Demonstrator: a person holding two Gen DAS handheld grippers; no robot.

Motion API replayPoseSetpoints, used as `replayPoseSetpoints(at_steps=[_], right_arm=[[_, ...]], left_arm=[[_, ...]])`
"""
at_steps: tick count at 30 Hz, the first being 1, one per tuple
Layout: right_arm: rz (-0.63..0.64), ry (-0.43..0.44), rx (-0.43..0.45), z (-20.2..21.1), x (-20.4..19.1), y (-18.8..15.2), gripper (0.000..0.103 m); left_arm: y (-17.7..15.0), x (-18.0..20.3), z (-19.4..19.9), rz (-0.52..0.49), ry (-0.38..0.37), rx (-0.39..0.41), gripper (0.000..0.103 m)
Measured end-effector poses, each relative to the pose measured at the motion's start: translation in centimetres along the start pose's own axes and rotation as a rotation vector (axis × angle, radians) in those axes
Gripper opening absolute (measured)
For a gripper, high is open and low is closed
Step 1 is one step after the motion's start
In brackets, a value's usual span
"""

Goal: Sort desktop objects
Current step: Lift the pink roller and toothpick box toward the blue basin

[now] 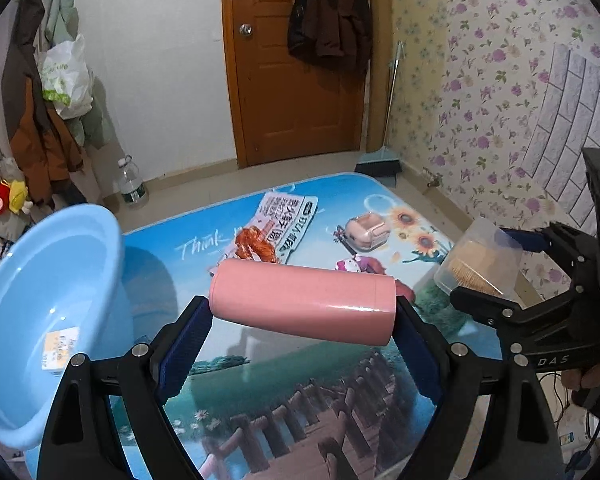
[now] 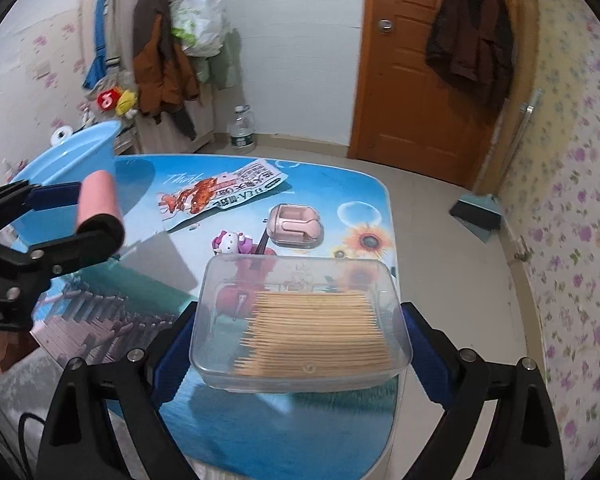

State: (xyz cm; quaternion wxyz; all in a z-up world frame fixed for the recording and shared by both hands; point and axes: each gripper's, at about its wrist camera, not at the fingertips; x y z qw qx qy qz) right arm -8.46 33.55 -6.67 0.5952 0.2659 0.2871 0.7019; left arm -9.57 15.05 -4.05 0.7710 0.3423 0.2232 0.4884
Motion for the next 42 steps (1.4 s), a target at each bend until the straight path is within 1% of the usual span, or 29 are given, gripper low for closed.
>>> replayPoseSetpoints(at_steps=[2, 5, 8, 10, 15, 18, 21, 25, 31, 37, 42], right_arm=[[-0.017, -0.02, 0.014, 1.1, -0.6, 0.2, 0.095], [-0.049, -0.061, 0.013, 2.1, -1.3, 0.5, 0.095], [-0.095, -0.049, 0.034, 3.2, -1.8, 0.8, 0.095], [-0.1, -0.053, 0.046, 3.9, -2.4, 1.0, 0.095], [-0.104, -0.068, 0.085, 5.9, -5.1, 1.7, 0.095], [-0.109, -0.112, 0.105, 7.3, -6.9, 2.5, 0.095], [-0.124, -0.122, 0.139, 9.1, -8.6, 3.4, 0.095], [-0.108, -0.143, 0.174, 10.8, -11.2, 4.4, 0.095], [-0.103, -0.113, 0.198, 12.2, -14.9, 5.6, 0.095], [-0.087, -0.091, 0.201, 12.4, -18.2, 6.8, 0.095], [-0.075, -0.07, 0.191, 12.2, -20.2, 7.8, 0.095]], left_arm=[[0.1, -0.2, 1.0, -0.001, 0.009, 0.019, 0.088], [0.2, -0.9, 2.6, 0.011, 0.026, 0.045, 0.088], [0.1, -1.6, 4.1, 0.027, 0.045, 0.067, 0.088], [0.0, -2.2, 5.1, 0.037, 0.056, 0.081, 0.088], [-0.7, -4.0, 7.6, 0.064, 0.087, 0.109, 0.088], [-1.0, -5.2, 9.0, 0.088, 0.108, 0.126, 0.088], [-1.5, -6.6, 10.3, 0.108, 0.133, 0.133, 0.088], [-2.3, -8.4, 11.7, 0.138, 0.166, 0.138, 0.088], [-3.4, -11.1, 14.2, 0.172, 0.21, 0.152, 0.088], [-4.0, -13.1, 16.1, 0.194, 0.243, 0.177, 0.088], [-4.0, -14.5, 17.2, 0.212, 0.272, 0.193, 0.088]])
Point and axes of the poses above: each gripper's, at about its wrist camera, not at the fingertips, and z roughly against the way its jaws point, x to its right, y to its top
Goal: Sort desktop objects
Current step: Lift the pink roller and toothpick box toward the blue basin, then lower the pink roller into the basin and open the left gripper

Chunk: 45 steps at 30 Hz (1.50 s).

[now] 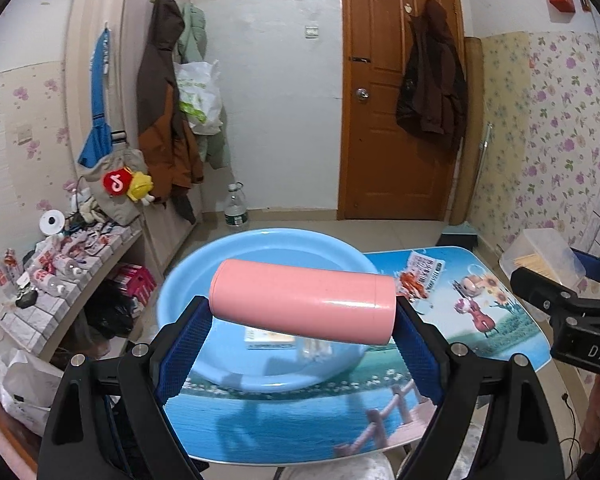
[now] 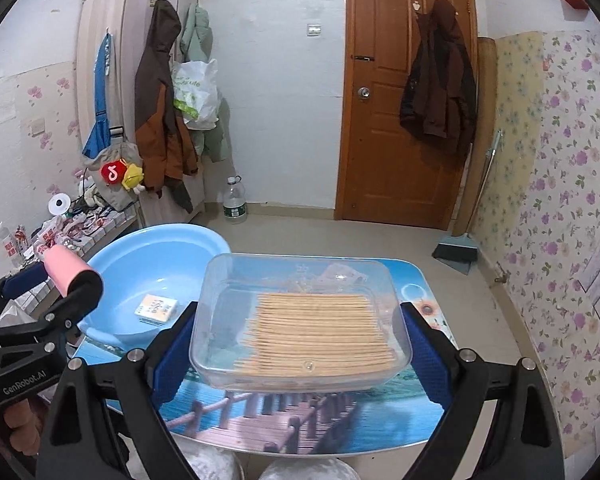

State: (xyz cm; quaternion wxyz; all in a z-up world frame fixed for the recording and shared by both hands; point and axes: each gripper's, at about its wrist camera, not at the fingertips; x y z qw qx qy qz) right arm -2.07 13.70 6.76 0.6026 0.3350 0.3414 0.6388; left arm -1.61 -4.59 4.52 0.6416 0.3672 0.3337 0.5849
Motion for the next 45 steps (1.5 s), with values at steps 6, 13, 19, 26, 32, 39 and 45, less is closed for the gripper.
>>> replayPoseSetpoints(at_steps=[6, 13, 19, 26, 32, 39, 45], right_arm=[[-0.004, 0.014, 0.005, -0.1, -1.6, 0.6, 0.095], [0.008, 0.019, -0.008, -0.4, -2.6, 0.3, 0.095], [0.002, 0.015, -0.005, -0.4, -2.8, 0.1, 0.095], [-0.002, 0.014, -0.008, -0.4, -2.9, -0.2, 0.095], [-0.008, 0.025, -0.017, -0.6, -3.1, -0.5, 0.095], [-0.016, 0.027, -0.022, -0.9, -3.0, -0.4, 0.095], [-0.025, 0.023, -0.019, -1.1, -2.5, 0.2, 0.095]], left_arm=[[0.0, -1.7, 0.4, 0.013, 0.026, 0.006, 0.088], [-0.4, -2.6, 0.3, 0.029, 0.032, -0.001, 0.088], [-0.4, -2.8, 0.3, 0.035, 0.036, 0.002, 0.088], [0.4, -4.1, 0.5, 0.046, 0.062, 0.026, 0.088], [1.7, -5.8, 1.1, 0.068, 0.097, 0.071, 0.088], [2.0, -6.7, 0.3, 0.084, 0.107, 0.063, 0.088], [2.3, -6.3, 0.5, 0.065, 0.1, 0.079, 0.088]])
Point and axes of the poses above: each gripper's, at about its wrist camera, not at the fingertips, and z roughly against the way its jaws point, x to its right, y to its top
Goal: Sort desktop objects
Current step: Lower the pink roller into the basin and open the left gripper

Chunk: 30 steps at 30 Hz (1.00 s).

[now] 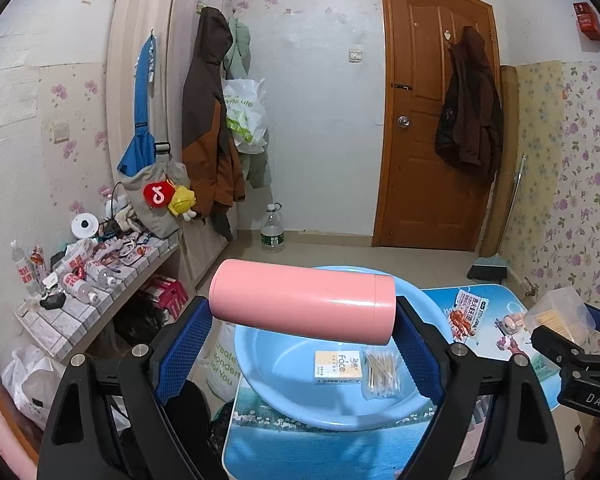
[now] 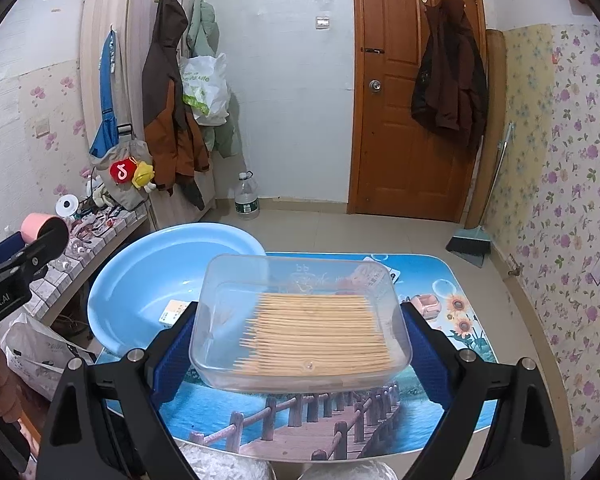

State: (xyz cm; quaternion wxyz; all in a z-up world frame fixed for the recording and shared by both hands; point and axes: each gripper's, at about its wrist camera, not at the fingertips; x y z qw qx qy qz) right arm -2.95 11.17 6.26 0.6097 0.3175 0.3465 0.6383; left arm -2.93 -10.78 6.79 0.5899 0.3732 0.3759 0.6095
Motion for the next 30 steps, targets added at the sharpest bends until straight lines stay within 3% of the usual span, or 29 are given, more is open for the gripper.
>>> replayPoseSetpoints(at_steps=[30], right_arm=[[0.0, -0.014, -0.087, -7.3, -1.2, 0.3, 0.095]], left_arm=[[-4.4, 0.7, -10.1, -0.027, -0.019, -0.196, 0.088]])
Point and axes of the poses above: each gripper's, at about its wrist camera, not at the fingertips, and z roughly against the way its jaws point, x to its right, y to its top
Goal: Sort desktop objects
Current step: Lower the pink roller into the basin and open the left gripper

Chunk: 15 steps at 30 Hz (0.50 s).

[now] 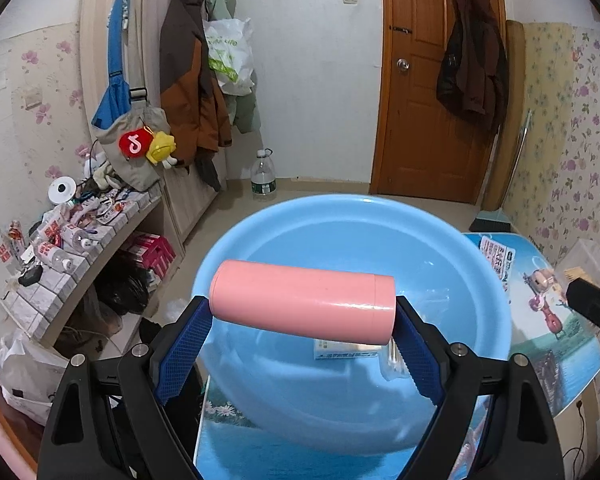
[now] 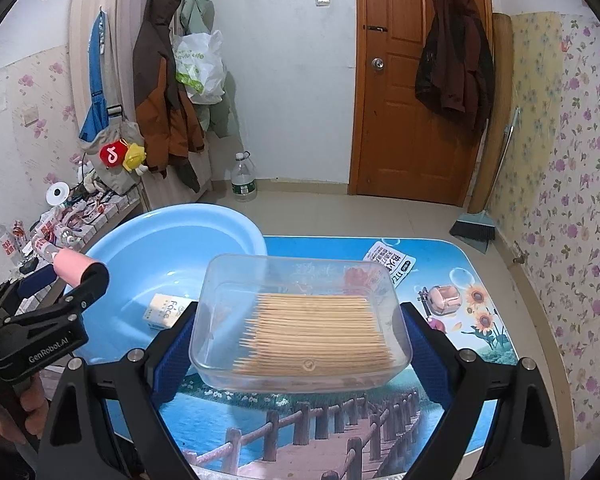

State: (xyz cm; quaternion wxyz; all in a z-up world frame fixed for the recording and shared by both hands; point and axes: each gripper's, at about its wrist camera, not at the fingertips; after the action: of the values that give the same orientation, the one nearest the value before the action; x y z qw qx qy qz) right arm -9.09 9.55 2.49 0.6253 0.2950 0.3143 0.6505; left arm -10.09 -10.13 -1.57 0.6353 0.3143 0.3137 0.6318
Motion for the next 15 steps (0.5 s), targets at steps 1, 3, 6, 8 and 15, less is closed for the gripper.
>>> replayPoseSetpoints(at_steps=[1, 3, 6, 8, 15], right_arm=[[-0.002, 0.0, -0.006, -0.2, 0.0, 0.0, 0.095], [-0.005, 0.003, -0.01, -0.5, 0.0, -0.2, 0.095], [-0.002, 0.008, -0.008, -0.8, 0.0, -0.3, 0.095], [-0.002, 0.007, -0.014, -1.2, 0.0, -0.3, 0.095], [-0.006, 0.007, -0.031, -2.1, 0.2, -0.5, 0.095]], left_arm=[[-0.1, 0.1, -0.4, -0.004, 0.003, -0.008, 0.088], [-0.3, 0.2, -1.0, -0.01, 0.007, -0.017, 0.088], [-0.6, 0.6, -1.5, -0.022, 0.004, -0.027, 0.088], [-0.9, 0.8, -1.8, -0.025, 0.009, -0.035, 0.089], [-1.5, 1.3, -2.6, -0.035, 0.001, -0.062, 0.088]])
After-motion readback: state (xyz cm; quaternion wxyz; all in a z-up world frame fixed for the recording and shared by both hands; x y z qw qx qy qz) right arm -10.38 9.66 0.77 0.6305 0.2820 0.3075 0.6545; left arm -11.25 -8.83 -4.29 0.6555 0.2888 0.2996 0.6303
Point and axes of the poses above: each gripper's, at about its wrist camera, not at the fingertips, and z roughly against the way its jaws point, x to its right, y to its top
